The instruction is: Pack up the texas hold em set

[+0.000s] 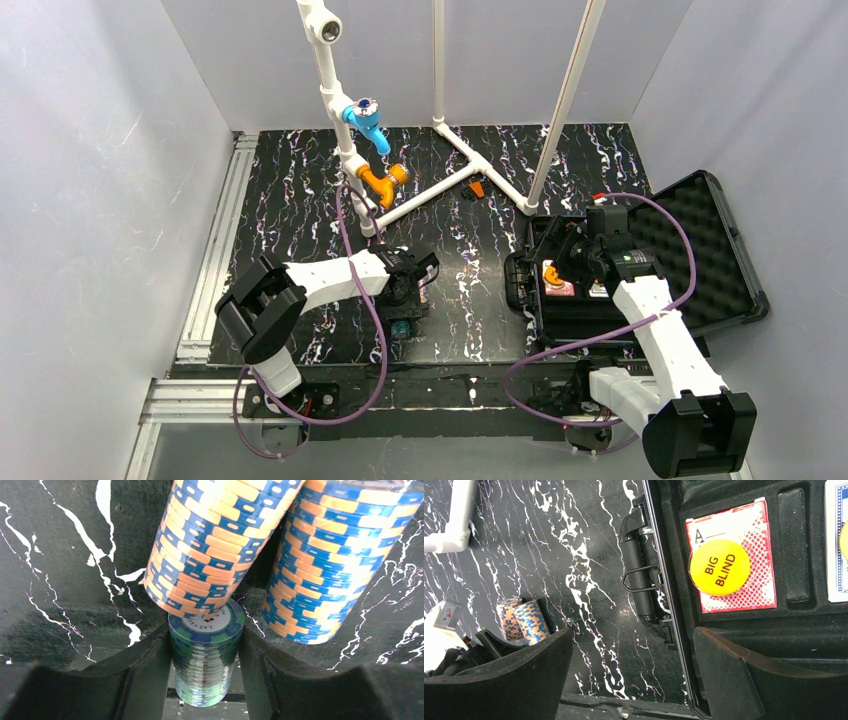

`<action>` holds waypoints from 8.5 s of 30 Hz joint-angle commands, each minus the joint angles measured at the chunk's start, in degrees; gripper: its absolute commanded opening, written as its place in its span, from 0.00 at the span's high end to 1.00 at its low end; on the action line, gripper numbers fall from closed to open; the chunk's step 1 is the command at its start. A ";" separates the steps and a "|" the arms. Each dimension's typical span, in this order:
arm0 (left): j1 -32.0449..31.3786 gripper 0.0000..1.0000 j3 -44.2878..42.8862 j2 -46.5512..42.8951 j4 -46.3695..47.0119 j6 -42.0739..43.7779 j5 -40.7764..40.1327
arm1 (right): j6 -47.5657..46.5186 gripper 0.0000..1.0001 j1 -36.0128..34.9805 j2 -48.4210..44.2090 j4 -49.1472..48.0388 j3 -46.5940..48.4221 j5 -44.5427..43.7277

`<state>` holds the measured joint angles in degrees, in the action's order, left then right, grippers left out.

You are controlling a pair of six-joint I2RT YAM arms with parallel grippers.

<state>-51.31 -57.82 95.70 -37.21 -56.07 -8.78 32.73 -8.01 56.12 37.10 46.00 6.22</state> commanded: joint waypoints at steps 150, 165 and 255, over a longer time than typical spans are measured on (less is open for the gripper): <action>-5.73 0.02 6.23 -50.34 18.25 6.82 -4.28 | 15.31 0.99 -32.68 -12.78 -27.16 -6.58 -13.13; -5.75 0.02 16.20 -60.23 7.64 15.42 -20.32 | 44.89 0.99 -32.51 3.88 5.43 4.95 -53.76; -4.51 0.02 29.79 -52.19 21.74 13.34 -19.36 | 51.70 0.99 -0.48 26.61 -7.95 7.00 -33.92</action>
<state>-56.27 -28.42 43.46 -16.23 -42.61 -26.96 84.68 -9.23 82.17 33.74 51.59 -26.65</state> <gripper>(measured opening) 0.983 0.524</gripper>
